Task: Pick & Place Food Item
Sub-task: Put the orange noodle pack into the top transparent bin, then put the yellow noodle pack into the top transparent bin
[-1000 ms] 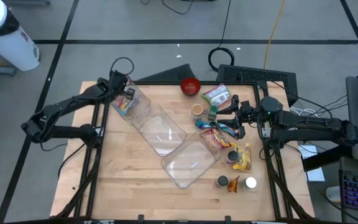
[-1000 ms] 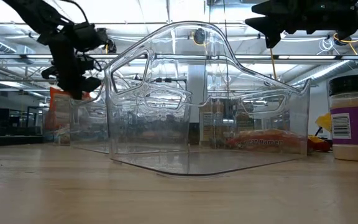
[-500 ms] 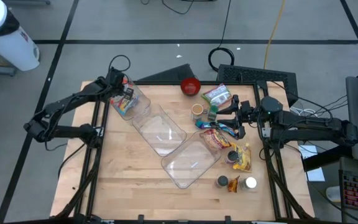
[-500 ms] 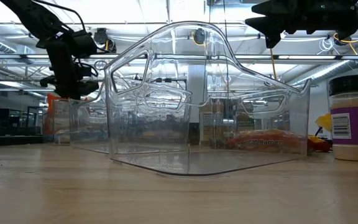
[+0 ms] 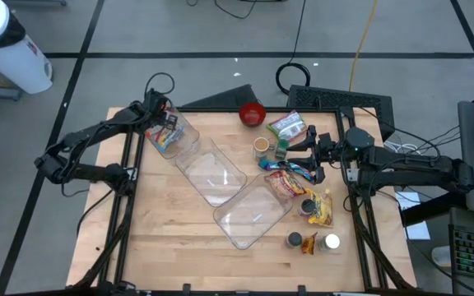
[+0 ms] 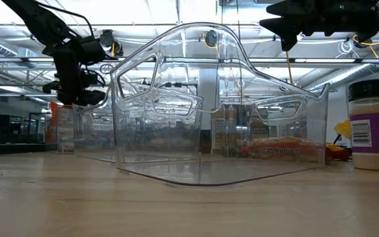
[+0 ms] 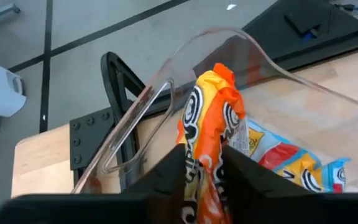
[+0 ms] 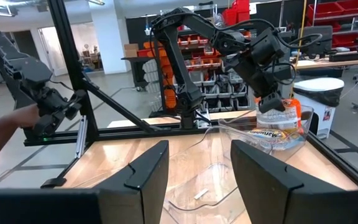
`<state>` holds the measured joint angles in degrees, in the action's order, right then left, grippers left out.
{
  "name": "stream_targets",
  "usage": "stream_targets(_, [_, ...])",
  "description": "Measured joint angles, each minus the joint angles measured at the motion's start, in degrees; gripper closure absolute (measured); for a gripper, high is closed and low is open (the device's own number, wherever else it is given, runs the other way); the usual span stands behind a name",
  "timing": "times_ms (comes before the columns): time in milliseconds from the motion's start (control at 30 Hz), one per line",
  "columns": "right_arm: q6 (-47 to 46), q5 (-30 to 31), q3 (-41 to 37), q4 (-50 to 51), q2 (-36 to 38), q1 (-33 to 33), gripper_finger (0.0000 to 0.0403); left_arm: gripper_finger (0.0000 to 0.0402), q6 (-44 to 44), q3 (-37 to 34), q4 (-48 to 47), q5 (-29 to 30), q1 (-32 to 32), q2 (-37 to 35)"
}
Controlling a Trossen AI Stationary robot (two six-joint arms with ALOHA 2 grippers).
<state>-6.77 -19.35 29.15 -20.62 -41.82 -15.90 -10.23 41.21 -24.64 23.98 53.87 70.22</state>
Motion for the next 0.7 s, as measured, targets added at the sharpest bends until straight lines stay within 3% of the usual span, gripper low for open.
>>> stream_targets(233, [-0.04,0.00,0.00,-0.02,0.00,0.00,0.0238,0.0223,-0.71,0.00,0.71,0.01,0.00,-0.28])
stream_targets(700, [-0.04,0.00,0.00,-0.02,0.01,0.00,0.0238,0.0253,1.14,3.67,0.50,2.96,-0.02,-2.04])
